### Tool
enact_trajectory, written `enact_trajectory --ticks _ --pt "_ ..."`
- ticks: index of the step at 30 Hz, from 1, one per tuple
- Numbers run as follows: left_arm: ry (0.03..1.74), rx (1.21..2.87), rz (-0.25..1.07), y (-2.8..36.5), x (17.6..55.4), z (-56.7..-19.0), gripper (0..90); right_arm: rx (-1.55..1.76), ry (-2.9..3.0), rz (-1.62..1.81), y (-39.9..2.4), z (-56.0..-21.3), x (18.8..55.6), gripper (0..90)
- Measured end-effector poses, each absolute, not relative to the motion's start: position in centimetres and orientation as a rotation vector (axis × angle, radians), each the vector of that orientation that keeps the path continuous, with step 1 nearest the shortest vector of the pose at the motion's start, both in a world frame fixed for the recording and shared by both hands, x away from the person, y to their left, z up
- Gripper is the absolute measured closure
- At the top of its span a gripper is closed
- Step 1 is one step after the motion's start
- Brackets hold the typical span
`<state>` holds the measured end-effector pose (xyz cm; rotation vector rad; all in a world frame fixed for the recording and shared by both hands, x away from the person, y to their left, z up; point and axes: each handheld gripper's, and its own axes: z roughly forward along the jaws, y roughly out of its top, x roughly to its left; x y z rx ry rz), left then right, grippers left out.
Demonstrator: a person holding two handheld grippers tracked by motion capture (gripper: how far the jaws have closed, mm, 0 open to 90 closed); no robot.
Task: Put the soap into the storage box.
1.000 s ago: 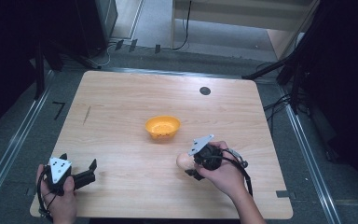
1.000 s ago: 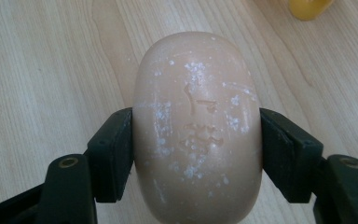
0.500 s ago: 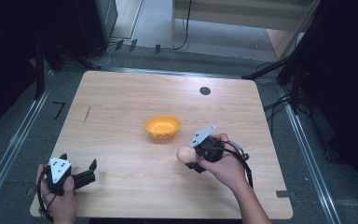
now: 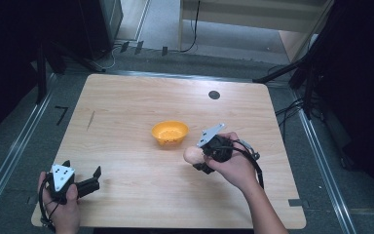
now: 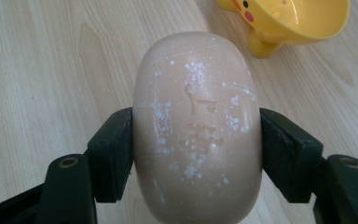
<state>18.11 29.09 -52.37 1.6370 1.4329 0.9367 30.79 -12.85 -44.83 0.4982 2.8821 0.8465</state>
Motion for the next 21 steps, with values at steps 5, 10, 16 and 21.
enact_trajectory --ticks 5,10,16,21 --pt "1.432 1.637 0.936 29.1 18.1 -52.4 0.0 0.490 2.877 0.855 -12.6 -44.4 31.1 33.6" --pt "1.431 1.636 0.935 29.1 18.1 -52.4 0.0 0.475 2.882 0.845 -12.2 -44.0 31.7 33.6" --pt "1.429 1.636 0.936 29.1 18.1 -52.4 0.0 0.465 2.880 0.855 -12.0 -43.7 32.1 33.6" --pt "1.431 1.637 0.937 29.1 18.1 -52.4 0.0 0.455 2.881 0.840 -11.7 -43.3 32.7 33.6"
